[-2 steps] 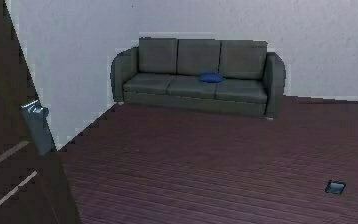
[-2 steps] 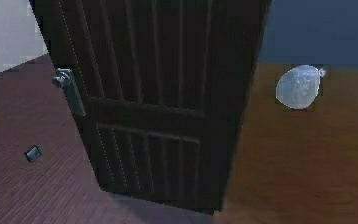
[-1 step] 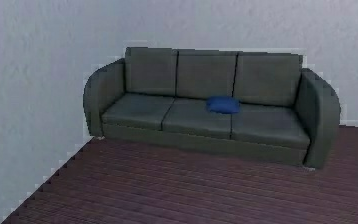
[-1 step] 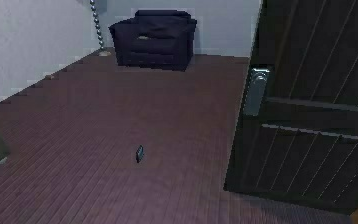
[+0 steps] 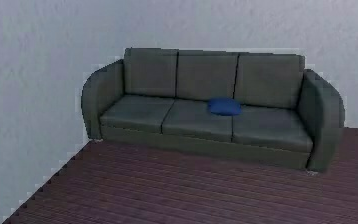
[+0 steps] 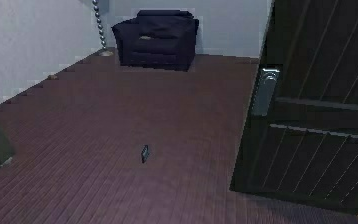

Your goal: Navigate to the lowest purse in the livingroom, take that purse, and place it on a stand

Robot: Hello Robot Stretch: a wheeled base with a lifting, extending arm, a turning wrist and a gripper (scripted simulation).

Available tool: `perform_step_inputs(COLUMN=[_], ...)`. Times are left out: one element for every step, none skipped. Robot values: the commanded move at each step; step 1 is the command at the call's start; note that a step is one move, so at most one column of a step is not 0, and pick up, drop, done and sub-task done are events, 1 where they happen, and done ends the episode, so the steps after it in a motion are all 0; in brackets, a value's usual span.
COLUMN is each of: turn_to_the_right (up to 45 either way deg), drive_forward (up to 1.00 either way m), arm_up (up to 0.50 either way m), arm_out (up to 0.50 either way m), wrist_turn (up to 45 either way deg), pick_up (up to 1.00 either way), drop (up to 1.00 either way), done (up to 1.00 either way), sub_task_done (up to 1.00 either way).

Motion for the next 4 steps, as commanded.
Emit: perform_step_inputs(turn_to_the_right=[-45.0, -6.0, 0.0, -27.0], drive_forward=[0.0, 0.0, 0.45, 0.0], arm_up=[0.0, 0.0, 0.0, 0.0], arm_out=[0.0, 0.0, 0.0, 0.0], wrist_turn=[0.0, 0.0, 0.0, 0.0], pick_up=[0.0, 0.0, 0.0, 0.0], drop=[0.0, 0.0, 0.0, 0.0], done=[0.0, 0.0, 0.0, 0.0], sub_task_done=[0.0, 0.0, 0.0, 0.0])
